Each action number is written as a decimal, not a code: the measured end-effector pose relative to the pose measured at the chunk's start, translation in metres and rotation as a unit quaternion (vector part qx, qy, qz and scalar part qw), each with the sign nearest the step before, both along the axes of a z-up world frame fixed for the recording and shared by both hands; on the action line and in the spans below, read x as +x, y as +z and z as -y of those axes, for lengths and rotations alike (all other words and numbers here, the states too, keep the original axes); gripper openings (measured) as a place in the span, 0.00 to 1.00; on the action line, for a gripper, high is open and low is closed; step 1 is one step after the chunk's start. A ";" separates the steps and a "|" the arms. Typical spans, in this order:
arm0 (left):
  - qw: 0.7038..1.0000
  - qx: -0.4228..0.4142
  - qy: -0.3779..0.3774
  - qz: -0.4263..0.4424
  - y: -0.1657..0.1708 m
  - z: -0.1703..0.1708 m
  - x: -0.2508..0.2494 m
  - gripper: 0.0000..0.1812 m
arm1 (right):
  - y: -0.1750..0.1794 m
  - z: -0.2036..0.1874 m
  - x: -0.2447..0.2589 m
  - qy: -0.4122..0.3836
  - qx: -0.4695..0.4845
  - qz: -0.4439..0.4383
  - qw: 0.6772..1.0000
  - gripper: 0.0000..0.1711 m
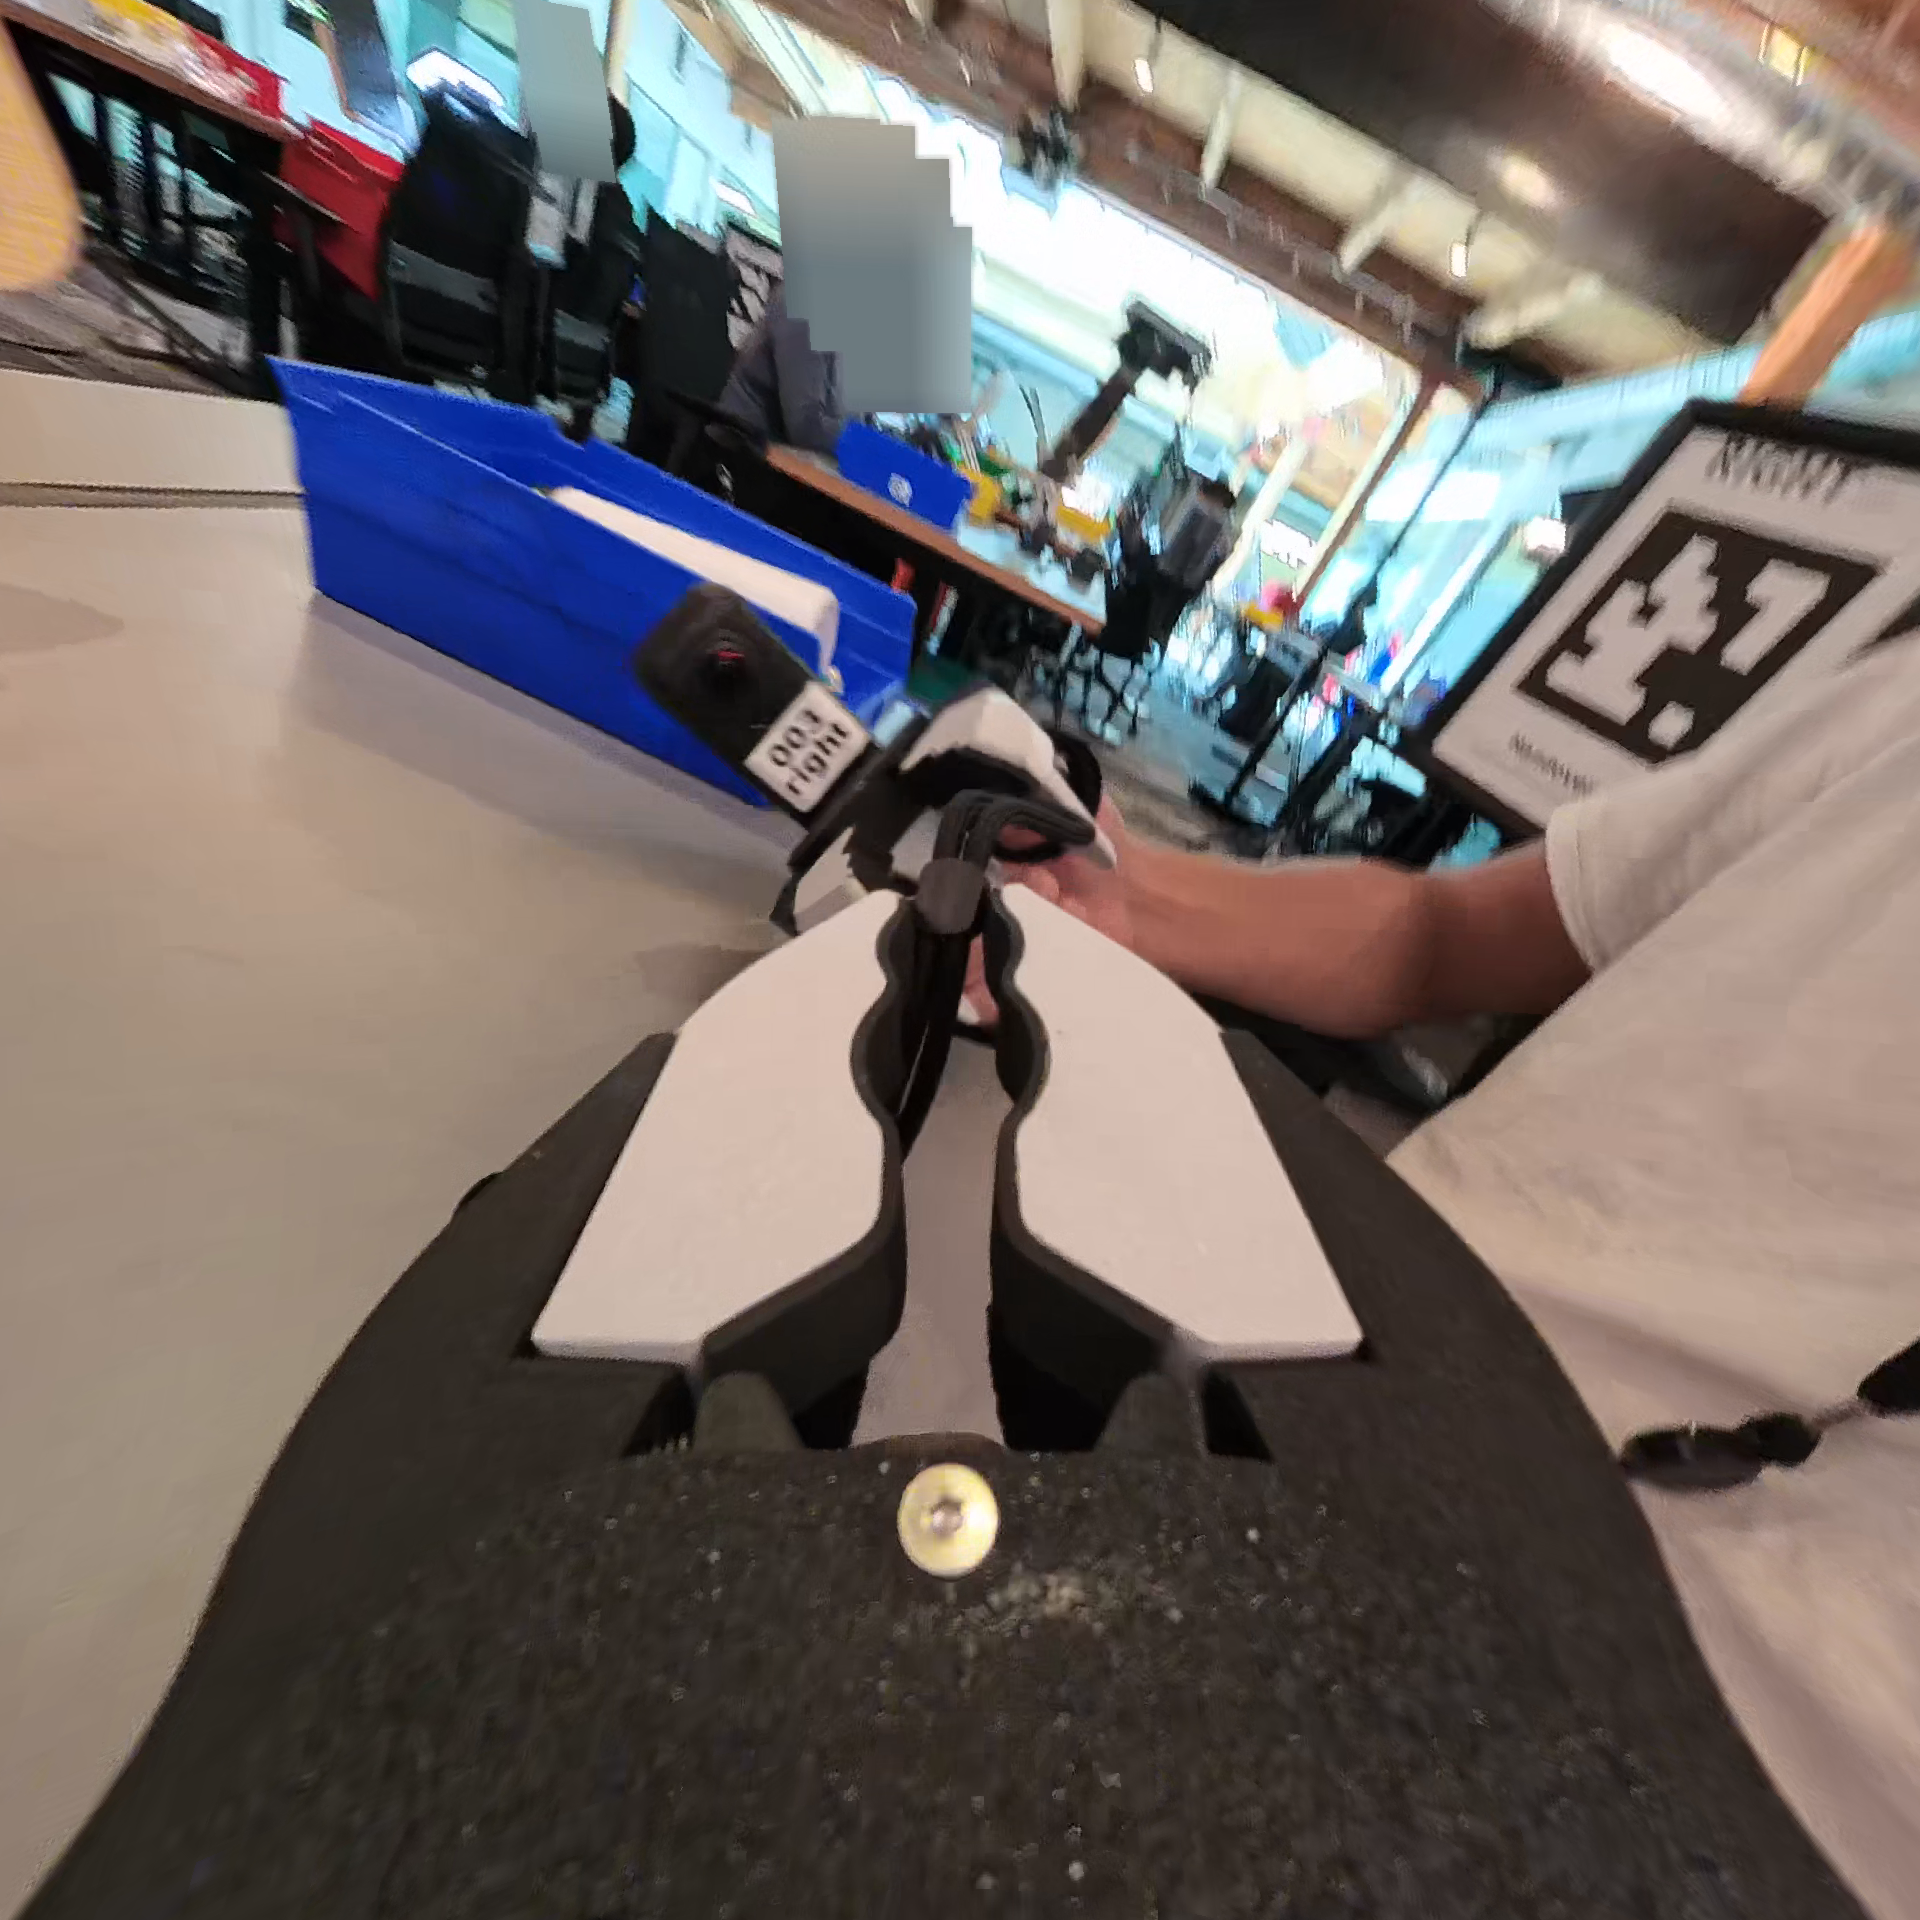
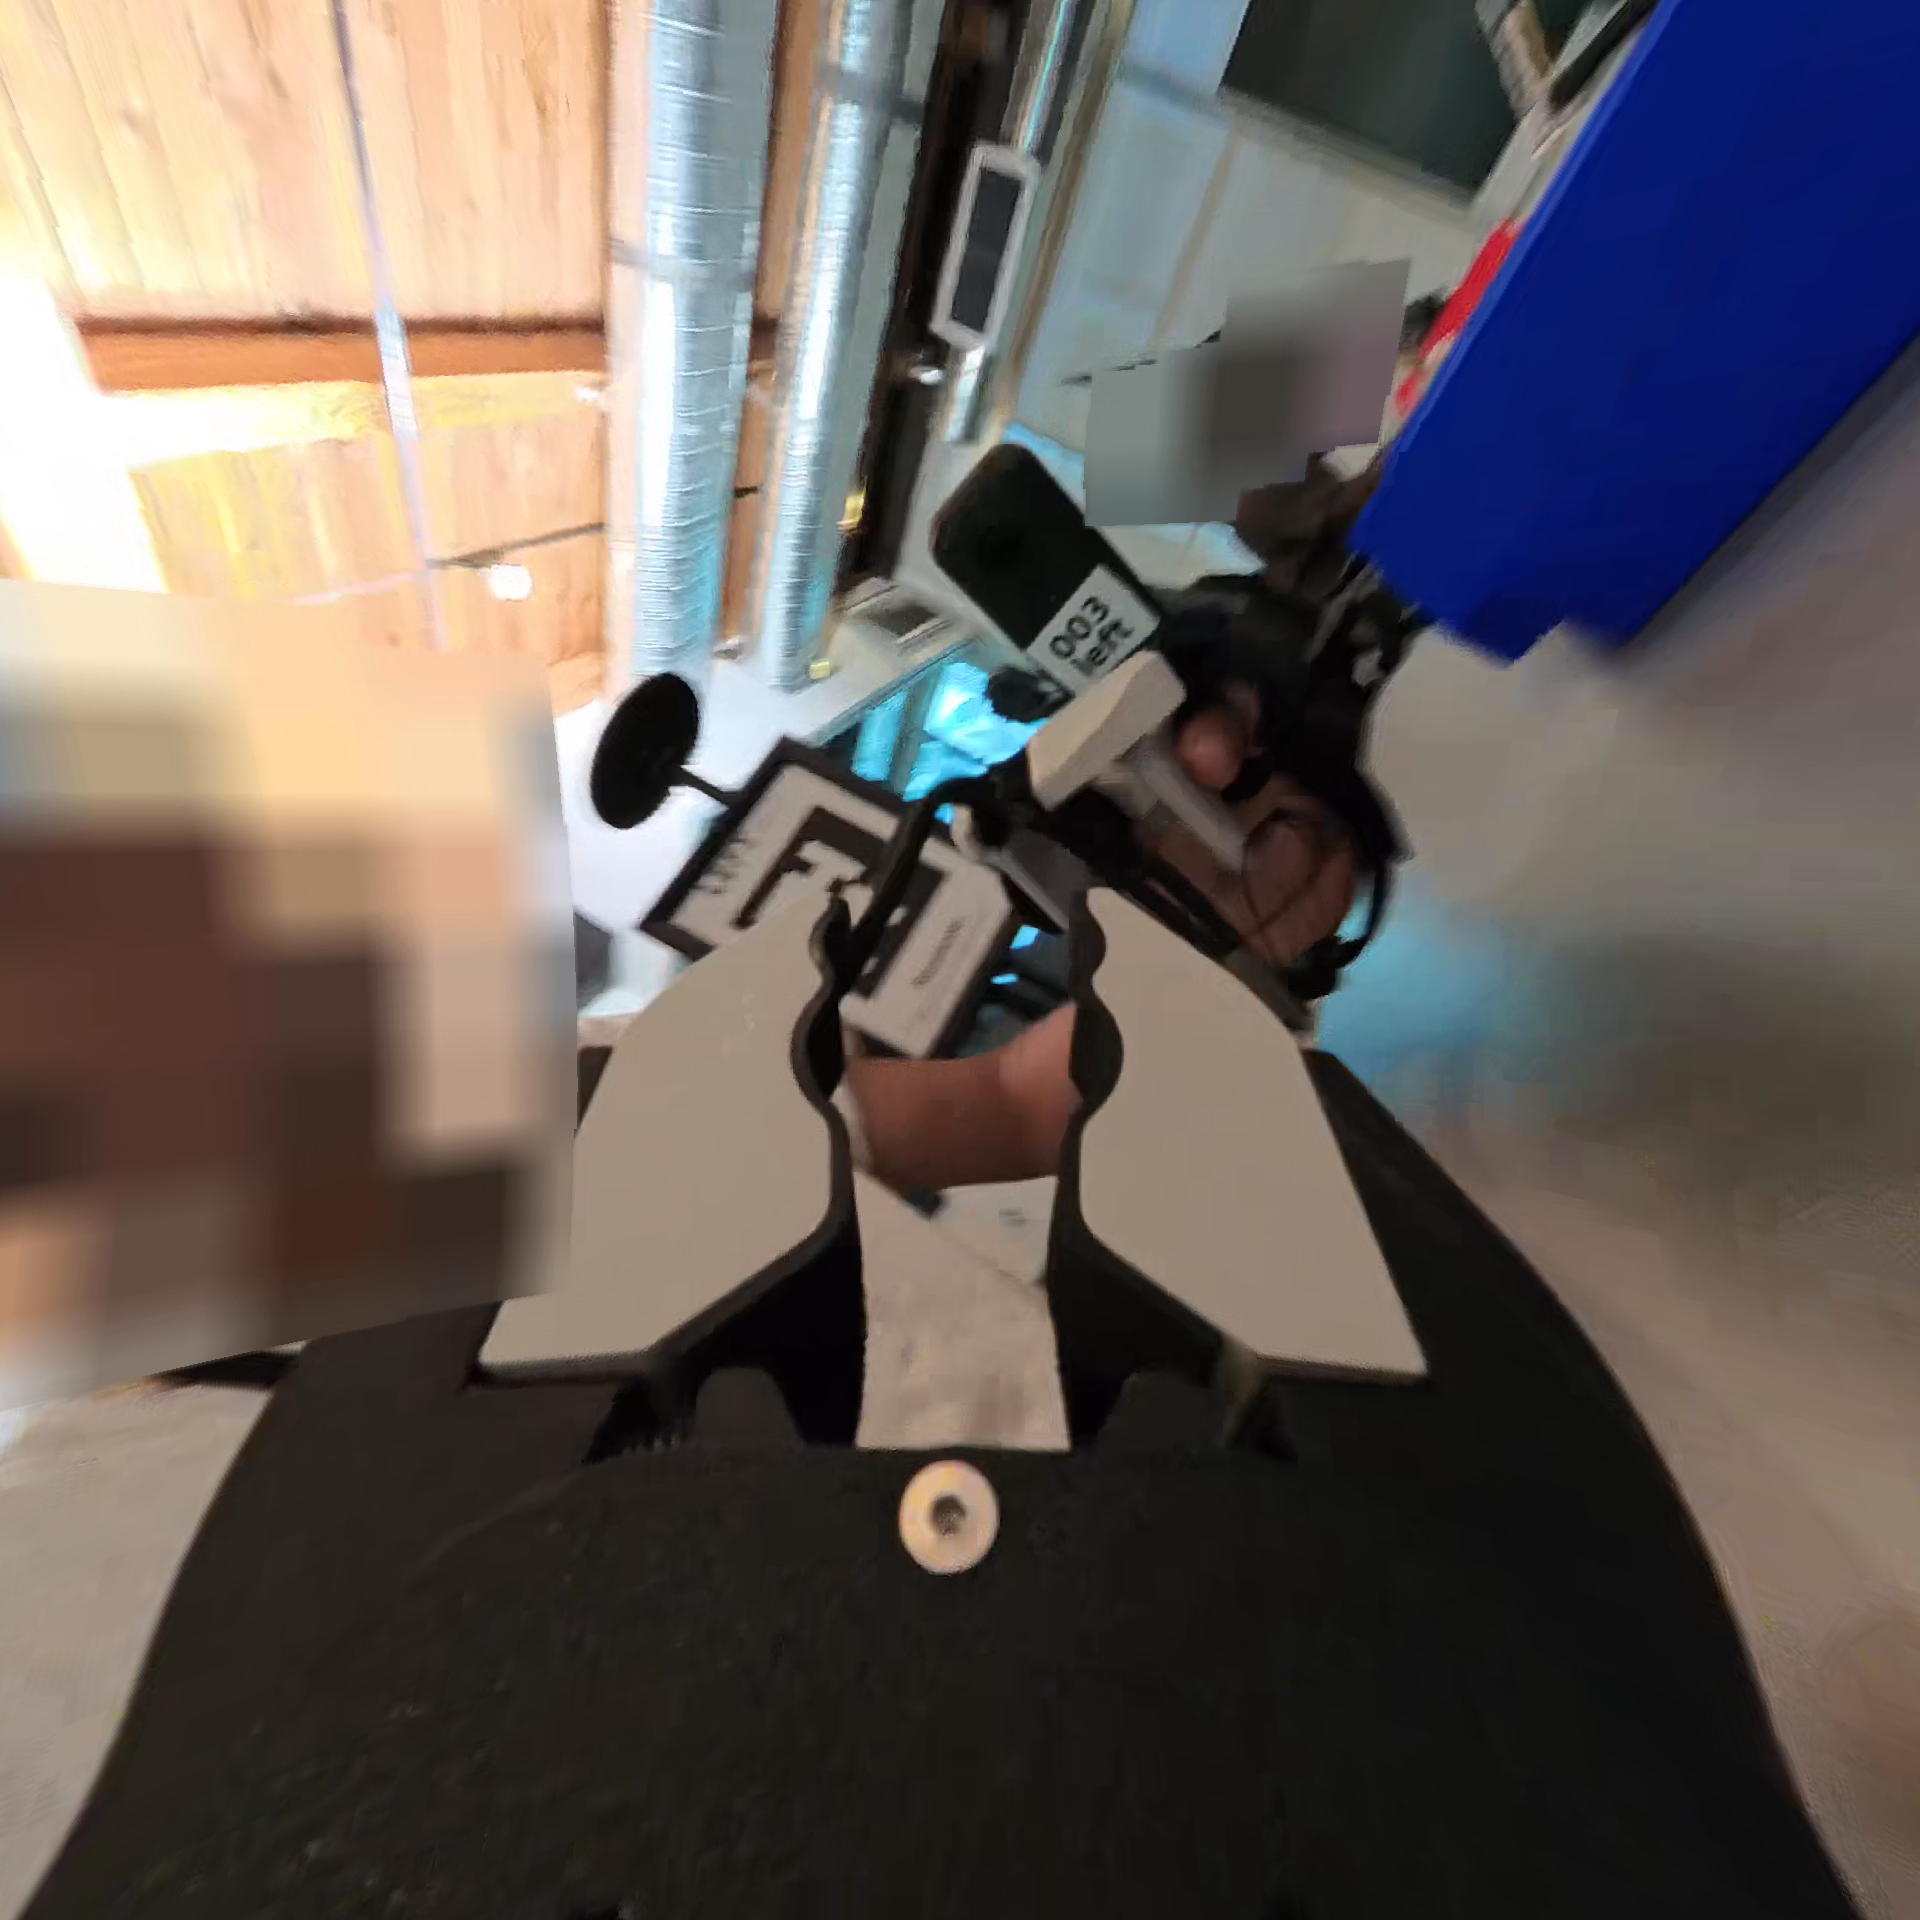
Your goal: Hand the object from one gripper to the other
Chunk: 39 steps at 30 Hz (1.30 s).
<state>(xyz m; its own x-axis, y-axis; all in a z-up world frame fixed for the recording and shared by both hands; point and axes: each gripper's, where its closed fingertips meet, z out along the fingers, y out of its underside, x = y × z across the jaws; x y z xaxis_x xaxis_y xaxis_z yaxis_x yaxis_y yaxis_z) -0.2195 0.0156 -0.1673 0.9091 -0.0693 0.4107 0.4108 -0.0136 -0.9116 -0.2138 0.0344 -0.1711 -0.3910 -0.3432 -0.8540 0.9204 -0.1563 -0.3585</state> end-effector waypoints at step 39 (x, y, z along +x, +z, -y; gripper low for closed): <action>0.986 -0.067 0.146 -0.040 -0.020 0.014 -0.043 0.15 | -0.062 0.009 -0.026 -0.217 0.471 -0.442 0.732 0.02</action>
